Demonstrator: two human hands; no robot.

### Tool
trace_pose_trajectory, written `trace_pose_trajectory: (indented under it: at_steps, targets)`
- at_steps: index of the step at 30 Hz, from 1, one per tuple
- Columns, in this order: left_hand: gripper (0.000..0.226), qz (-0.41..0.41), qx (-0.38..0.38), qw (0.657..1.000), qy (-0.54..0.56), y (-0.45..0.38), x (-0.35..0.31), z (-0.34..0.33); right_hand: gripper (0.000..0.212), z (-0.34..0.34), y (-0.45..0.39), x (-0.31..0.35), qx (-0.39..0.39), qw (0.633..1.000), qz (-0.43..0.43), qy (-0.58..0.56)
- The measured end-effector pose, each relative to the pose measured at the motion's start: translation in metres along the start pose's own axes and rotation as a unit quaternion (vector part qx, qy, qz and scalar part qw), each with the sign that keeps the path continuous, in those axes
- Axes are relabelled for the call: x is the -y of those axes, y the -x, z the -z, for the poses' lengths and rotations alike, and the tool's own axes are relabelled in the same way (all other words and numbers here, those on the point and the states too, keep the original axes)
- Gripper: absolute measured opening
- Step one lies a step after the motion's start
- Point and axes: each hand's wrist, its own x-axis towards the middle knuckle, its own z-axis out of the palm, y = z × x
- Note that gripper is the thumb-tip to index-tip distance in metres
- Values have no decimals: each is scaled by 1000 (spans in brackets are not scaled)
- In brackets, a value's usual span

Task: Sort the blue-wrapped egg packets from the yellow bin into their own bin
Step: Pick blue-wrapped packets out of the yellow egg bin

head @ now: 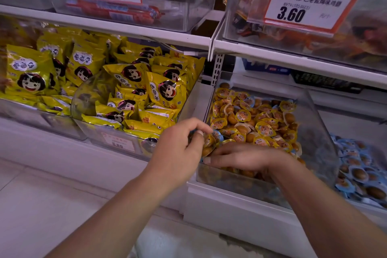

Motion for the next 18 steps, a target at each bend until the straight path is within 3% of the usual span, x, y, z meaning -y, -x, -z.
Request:
trace_pose_trajectory:
  at_steps: [3, 5, 9, 12, 15, 18]
  targets:
    - [26, -3, 8, 1000, 9, 2, -1, -2, 42, -6, -7, -2, -38, 997, -9, 61]
    - [26, -4, 11, 1000, 10, 3, 0, 0, 33, -12, -11, -4, -70, 995, -30, 70]
    - [26, -5, 5, 1000, 9, 3, -2, 3, 17, -13, -8, -6, -115, 992, -34, 28]
    - [25, -10, 3, 1000, 13, 3, -4, 3, 9, -7, 2, -4, -171, 983, -6, -70]
    - [25, -24, -2, 999, 23, 3, -4, 2, 17, 7, 12, -4, -305, 931, 7, -203]
    - [27, -36, -8, 999, 32, 6, -6, -6, 31, 29, 23, -11, -389, 819, 3, -421]
